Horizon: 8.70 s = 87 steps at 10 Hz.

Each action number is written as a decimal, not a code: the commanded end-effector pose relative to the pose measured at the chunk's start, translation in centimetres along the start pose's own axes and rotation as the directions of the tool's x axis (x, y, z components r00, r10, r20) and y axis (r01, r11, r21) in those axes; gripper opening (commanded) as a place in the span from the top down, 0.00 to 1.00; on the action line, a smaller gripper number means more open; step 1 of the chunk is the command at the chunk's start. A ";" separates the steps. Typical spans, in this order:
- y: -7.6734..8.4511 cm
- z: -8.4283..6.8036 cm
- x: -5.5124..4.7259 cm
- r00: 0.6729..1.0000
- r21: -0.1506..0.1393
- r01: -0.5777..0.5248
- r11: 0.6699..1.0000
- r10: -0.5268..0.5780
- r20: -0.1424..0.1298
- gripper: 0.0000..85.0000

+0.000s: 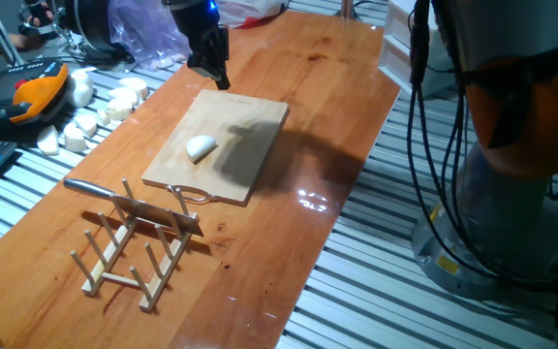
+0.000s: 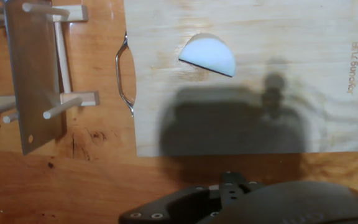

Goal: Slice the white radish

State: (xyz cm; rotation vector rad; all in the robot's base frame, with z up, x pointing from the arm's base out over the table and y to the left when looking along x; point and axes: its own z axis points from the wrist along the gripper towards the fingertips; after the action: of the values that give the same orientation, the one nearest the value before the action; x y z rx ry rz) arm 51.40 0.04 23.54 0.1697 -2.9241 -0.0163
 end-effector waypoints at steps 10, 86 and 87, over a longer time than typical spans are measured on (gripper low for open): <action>0.0 0.0 0.0 0.997 -0.040 -0.001 0.999 0.004 0.075 1.00; 12.3 0.8 -10.1 0.970 0.042 -0.043 0.998 0.032 0.240 1.00; 11.6 1.2 -10.0 0.972 0.041 -0.046 0.998 0.035 0.232 1.00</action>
State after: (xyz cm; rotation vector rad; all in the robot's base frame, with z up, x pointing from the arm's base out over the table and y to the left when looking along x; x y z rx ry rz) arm 59.53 12.64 20.38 0.1260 -3.1594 0.0411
